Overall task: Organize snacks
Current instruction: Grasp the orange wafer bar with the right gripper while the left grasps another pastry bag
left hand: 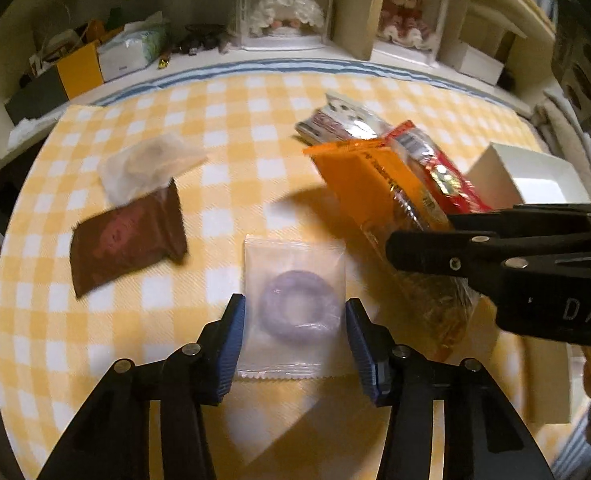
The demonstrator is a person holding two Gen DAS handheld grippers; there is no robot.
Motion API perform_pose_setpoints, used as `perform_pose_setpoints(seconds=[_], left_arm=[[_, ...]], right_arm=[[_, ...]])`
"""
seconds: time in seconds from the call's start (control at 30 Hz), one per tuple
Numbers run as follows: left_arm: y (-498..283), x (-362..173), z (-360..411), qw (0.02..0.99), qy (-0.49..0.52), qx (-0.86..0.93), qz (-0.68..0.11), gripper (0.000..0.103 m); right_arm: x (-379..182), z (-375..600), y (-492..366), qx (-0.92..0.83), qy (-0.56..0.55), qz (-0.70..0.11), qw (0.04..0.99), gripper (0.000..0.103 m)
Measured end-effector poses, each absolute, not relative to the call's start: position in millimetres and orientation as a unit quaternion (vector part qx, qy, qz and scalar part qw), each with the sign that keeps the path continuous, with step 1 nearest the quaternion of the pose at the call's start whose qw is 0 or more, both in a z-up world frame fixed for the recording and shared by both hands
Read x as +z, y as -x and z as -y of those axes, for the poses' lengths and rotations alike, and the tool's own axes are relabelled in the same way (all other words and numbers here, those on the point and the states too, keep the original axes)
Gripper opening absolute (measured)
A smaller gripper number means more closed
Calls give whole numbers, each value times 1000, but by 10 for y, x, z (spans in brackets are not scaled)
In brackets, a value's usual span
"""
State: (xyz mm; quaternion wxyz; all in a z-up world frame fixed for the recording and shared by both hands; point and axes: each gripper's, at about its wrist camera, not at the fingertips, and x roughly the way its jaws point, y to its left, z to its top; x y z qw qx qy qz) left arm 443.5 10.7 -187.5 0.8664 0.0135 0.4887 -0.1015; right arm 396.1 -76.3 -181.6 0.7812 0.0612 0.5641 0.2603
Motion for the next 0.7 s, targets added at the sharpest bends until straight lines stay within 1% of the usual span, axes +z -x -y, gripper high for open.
perform_pose_setpoints(seconds=[0.17, 0.4, 0.7], left_arm=[[-4313, -1704, -182, 873, 12, -95, -479, 48], [-4062, -1227, -292, 897, 55, -99, -428, 48], [-3479, -645, -251, 916, 89, -135, -367, 48]], right_arm=[[-1668, 921, -3832, 256, -80, -552, 790, 36], [-1233, 1220, -3619, 249, -104, -514, 814, 36], [-704, 1777, -3292, 229, -139, -462, 846, 36]])
